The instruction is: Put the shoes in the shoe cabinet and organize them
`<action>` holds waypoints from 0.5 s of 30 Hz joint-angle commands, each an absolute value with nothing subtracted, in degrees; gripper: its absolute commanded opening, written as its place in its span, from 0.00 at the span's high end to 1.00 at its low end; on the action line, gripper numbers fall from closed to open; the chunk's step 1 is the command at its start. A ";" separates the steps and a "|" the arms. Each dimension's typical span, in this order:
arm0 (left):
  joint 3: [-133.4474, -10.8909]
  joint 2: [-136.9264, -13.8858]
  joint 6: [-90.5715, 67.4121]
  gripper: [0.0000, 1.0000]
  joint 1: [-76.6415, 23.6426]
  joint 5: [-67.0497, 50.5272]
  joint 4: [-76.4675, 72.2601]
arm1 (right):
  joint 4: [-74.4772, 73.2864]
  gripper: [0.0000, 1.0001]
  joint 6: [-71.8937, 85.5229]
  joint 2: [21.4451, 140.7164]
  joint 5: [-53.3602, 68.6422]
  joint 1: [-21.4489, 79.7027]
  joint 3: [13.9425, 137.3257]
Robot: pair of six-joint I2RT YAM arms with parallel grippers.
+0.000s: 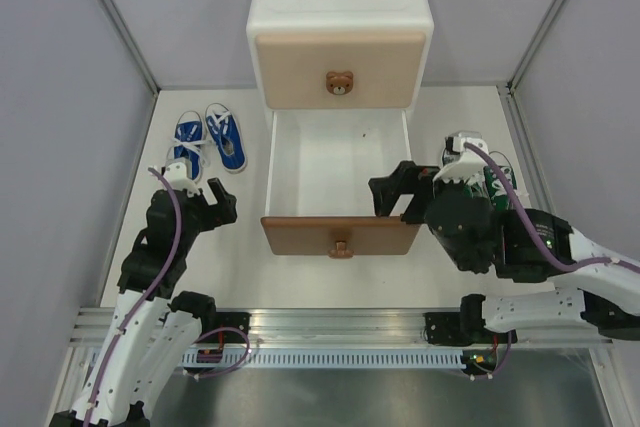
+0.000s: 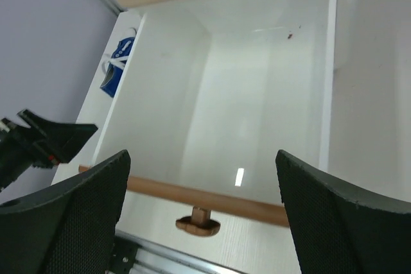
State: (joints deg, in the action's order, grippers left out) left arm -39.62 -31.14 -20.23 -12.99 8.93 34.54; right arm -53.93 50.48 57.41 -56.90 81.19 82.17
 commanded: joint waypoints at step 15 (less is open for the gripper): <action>-39.46 -31.03 -18.28 0.00 -13.10 9.41 32.69 | -36.38 0.02 25.41 65.49 -21.91 34.83 80.35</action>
